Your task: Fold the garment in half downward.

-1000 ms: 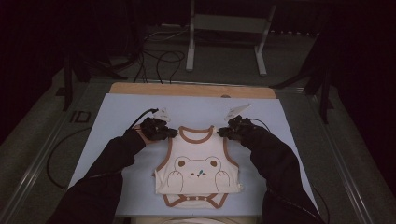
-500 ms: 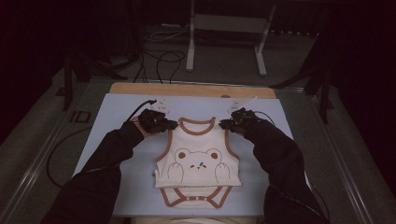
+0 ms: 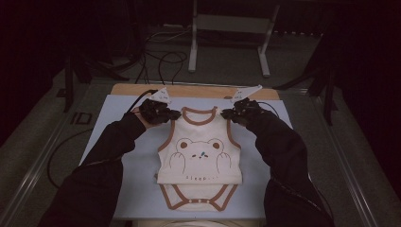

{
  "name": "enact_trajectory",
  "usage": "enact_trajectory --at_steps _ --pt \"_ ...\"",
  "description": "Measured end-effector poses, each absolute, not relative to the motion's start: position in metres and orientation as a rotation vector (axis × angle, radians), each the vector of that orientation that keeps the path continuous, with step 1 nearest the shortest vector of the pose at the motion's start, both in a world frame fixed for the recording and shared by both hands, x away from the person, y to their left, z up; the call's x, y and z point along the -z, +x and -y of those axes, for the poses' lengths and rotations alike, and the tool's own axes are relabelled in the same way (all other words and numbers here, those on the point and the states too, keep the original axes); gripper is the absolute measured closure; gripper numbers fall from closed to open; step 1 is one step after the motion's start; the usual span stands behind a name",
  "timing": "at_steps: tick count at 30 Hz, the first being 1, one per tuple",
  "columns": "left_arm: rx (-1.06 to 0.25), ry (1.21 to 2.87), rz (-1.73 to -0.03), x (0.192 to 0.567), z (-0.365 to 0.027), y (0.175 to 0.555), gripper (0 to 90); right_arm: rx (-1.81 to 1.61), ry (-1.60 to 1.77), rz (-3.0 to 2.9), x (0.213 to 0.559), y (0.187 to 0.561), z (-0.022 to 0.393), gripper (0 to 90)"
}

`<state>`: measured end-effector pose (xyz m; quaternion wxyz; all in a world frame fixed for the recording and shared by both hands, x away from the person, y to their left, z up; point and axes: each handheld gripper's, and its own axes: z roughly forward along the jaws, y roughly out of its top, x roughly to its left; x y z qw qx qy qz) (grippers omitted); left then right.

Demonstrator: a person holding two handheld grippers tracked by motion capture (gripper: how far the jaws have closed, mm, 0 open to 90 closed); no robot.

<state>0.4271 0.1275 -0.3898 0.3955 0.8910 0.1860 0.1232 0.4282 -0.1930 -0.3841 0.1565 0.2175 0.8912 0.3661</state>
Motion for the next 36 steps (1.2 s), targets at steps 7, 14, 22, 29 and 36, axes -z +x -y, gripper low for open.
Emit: enact_trajectory --at_steps 7,14,22,29,36 --pt "-0.349 2.247 -0.462 0.376 -0.127 0.435 87.3 -1.033 0.601 -2.525 0.369 0.436 0.191 82.9" --pt "-0.396 2.185 -0.466 0.355 -0.128 0.445 87.2 -1.046 0.606 -2.465 0.346 0.444 0.194 82.9" --pt "-0.403 2.155 -0.454 0.35 -0.128 0.438 87.2 -1.065 0.578 -2.432 0.336 0.434 0.195 82.8" --pt "-0.382 2.161 -0.423 0.356 -0.128 0.425 87.1 -1.085 0.563 -2.438 0.344 0.421 0.196 82.8" --pt "-0.367 2.165 -0.389 0.358 -0.13 0.409 87.1 -1.104 0.543 -2.434 0.349 0.404 0.2 82.8"
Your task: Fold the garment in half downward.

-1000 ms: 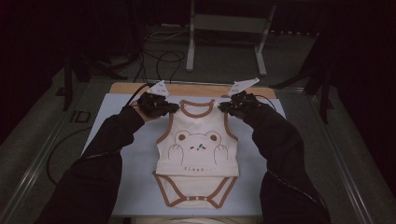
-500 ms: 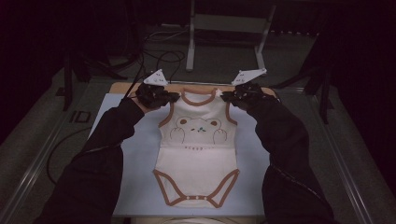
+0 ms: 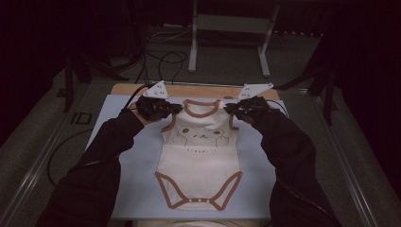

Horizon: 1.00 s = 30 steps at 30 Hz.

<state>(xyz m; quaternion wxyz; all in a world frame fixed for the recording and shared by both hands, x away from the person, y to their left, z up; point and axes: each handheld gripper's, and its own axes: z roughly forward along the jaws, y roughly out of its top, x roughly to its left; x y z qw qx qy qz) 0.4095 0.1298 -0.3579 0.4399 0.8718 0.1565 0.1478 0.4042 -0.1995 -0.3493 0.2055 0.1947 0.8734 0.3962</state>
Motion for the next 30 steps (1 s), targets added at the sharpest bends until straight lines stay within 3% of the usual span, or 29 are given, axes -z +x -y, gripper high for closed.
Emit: enact_trajectory --at_steps 30 --pt "-0.299 2.245 -0.291 0.393 -0.131 0.354 87.1 -1.162 0.46 -2.513 0.382 0.345 0.201 82.7"
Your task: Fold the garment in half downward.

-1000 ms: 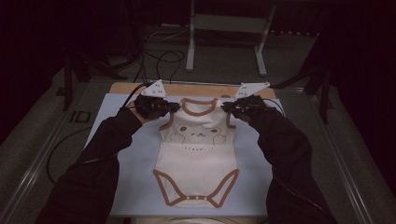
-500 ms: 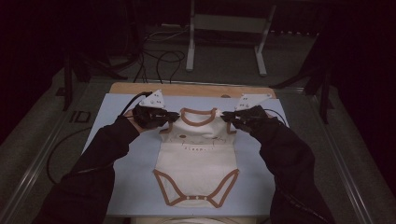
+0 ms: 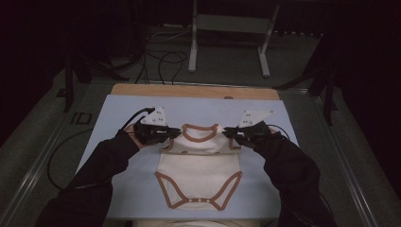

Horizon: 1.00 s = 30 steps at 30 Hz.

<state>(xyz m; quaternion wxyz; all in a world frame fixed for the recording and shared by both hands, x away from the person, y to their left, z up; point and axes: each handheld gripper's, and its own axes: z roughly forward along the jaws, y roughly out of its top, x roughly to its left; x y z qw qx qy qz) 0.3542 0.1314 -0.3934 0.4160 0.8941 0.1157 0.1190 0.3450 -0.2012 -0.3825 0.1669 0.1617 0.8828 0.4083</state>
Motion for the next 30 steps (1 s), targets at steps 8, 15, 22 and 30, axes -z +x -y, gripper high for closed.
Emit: enact_trajectory --at_steps 8,15,22,30 --pt "-0.249 2.263 -0.275 0.41 -0.133 0.339 87.1 -1.187 0.456 -2.563 0.403 0.329 0.201 82.7" --pt "-0.22 2.281 -0.263 0.426 -0.133 0.324 87.1 -1.203 0.457 -2.601 0.418 0.317 0.203 82.6" --pt "-0.192 2.306 -0.245 0.443 -0.133 0.311 87.0 -1.219 0.476 -2.65 0.435 0.303 0.202 82.6" --pt "-0.173 2.334 -0.208 0.46 -0.128 0.297 87.0 -1.204 0.484 -2.7 0.453 0.29 0.197 82.4"
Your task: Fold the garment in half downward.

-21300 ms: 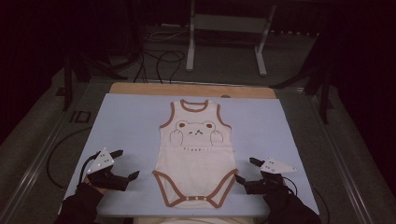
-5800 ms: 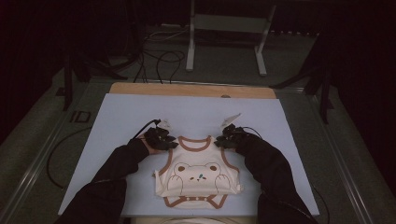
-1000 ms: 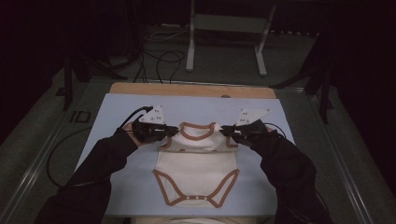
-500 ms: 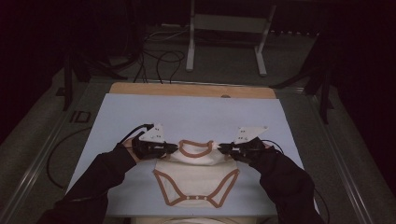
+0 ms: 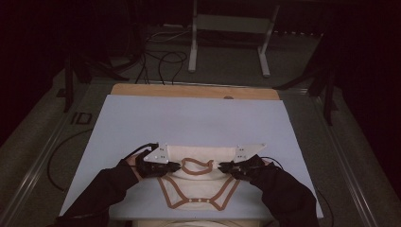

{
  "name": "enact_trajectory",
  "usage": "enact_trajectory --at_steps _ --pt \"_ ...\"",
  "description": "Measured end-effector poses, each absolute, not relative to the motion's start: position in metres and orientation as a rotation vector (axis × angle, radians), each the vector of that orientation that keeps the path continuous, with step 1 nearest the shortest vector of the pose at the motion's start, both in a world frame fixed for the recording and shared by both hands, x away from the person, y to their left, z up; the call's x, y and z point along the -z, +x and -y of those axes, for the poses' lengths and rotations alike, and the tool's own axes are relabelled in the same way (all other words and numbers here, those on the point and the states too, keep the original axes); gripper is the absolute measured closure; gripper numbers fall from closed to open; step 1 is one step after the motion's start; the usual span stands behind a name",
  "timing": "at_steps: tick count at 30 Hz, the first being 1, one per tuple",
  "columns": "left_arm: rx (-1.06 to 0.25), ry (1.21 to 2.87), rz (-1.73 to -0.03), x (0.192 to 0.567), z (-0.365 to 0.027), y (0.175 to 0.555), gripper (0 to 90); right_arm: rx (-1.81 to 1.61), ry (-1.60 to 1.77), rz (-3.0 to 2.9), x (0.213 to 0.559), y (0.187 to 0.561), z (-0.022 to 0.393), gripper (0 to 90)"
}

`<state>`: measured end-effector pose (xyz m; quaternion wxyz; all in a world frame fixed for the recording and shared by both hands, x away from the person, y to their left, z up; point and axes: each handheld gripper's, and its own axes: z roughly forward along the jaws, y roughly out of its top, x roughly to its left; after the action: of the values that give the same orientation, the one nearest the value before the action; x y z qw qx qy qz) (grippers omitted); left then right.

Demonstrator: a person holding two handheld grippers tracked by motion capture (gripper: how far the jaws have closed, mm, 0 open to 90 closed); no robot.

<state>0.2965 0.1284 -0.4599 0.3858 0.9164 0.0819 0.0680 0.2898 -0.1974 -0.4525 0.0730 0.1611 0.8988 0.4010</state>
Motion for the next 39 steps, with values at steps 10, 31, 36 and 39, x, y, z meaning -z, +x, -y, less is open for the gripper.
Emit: enact_trajectory --at_steps 10,31,36,39 --pt "-0.122 2.358 -0.164 0.481 -0.131 0.275 86.4 -1.204 0.44 -2.779 0.476 0.271 0.199 81.1" --pt "-0.108 2.343 -0.202 0.498 -0.13 0.252 47.9 -1.201 0.361 -2.948 0.493 0.25 0.183 54.4" --pt "-0.131 2.323 -0.243 0.502 -0.129 0.258 46.2 -1.142 0.341 -2.968 0.498 0.249 0.181 75.6" --pt "-0.124 2.312 -0.249 0.503 -0.131 0.261 46.2 -1.144 0.341 -2.966 0.498 0.25 0.183 82.7"
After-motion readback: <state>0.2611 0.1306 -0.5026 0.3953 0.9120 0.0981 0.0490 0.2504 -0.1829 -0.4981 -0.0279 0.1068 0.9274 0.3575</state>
